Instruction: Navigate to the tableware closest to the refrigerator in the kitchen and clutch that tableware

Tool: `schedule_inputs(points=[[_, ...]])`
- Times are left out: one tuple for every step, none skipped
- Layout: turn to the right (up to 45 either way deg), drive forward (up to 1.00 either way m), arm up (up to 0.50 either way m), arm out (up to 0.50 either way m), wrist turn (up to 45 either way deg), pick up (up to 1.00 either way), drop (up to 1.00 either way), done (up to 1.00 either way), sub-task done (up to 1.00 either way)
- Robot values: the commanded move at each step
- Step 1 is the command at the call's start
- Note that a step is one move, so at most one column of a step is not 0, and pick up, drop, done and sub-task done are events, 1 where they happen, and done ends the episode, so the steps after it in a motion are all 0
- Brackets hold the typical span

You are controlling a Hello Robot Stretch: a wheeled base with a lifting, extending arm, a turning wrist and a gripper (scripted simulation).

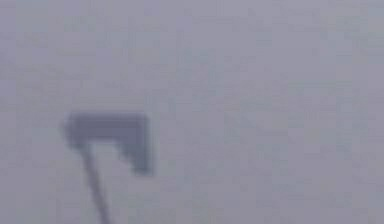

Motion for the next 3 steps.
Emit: schedule_inputs(points=[[45.0,0.00,0.00,0.00,0.0,0.00,0.00,0.00,0.00],[45.0,0.00,0.00,0.00,0.0,0.00,0.00,0.00,0.00],[45.0,0.00,0.00,0.00,0.0,0.00,0.00,0.00,0.00]])
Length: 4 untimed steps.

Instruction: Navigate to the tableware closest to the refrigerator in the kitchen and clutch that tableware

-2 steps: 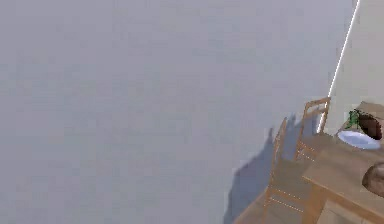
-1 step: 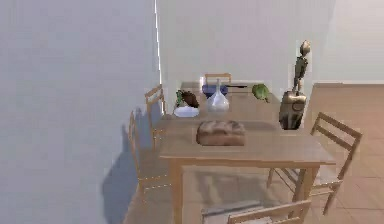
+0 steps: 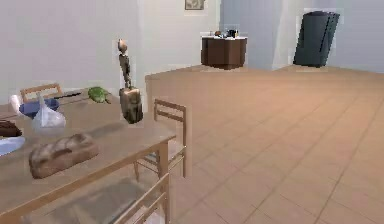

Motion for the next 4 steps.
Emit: schedule_inputs(points=[[45.0,0.00,0.00,0.00,0.0,0.00,0.00,0.00,0.00],[0.0,0.45,0.00,0.00,0.0,0.00,0.00,0.00,0.00],[-36.0,0.00,0.00,0.00,0.0,0.00,0.00,0.00,0.00],[0.0,1.00,0.00,0.00,0.0,0.00,0.00,0.00,0.00]])
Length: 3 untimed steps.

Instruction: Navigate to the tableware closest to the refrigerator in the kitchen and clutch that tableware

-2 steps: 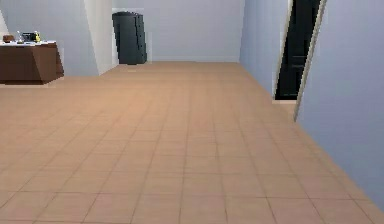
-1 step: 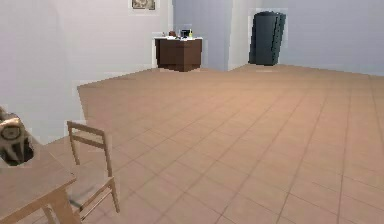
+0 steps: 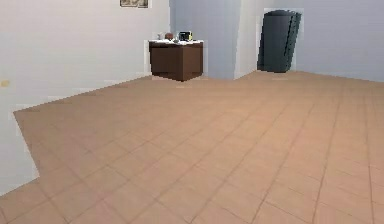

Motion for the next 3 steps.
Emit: schedule_inputs(points=[[-3.0,0.00,0.00,0.00,0.0,0.00,0.00,0.00,0.00],[0.0,0.55,0.00,0.00,0.0,0.00,0.00,0.00,0.00],[-6.0,0.00,0.00,0.00,0.0,0.00,0.00,0.00,0.00]])
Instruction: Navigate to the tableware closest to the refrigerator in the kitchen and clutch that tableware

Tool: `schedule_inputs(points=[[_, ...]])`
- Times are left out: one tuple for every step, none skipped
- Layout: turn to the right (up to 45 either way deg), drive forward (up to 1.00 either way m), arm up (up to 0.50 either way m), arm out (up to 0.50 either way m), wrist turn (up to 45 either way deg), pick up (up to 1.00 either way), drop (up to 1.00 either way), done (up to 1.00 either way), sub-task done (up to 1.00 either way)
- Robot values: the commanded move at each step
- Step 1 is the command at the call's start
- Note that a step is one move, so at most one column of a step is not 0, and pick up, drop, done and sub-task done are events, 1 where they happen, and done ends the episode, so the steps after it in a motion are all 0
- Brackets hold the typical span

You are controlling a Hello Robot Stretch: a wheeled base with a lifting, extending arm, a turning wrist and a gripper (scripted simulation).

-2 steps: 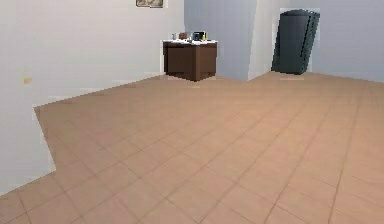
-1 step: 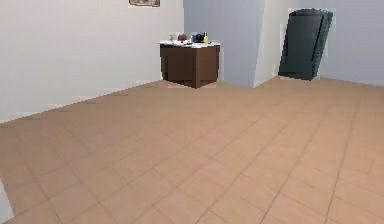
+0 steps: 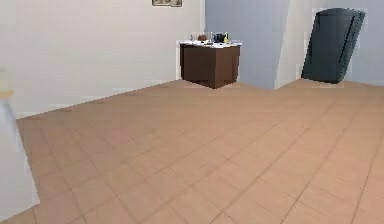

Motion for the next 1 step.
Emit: schedule_inputs(points=[[0.0,1.00,0.00,0.00,0.0,0.00,0.00,0.00,0.00]])
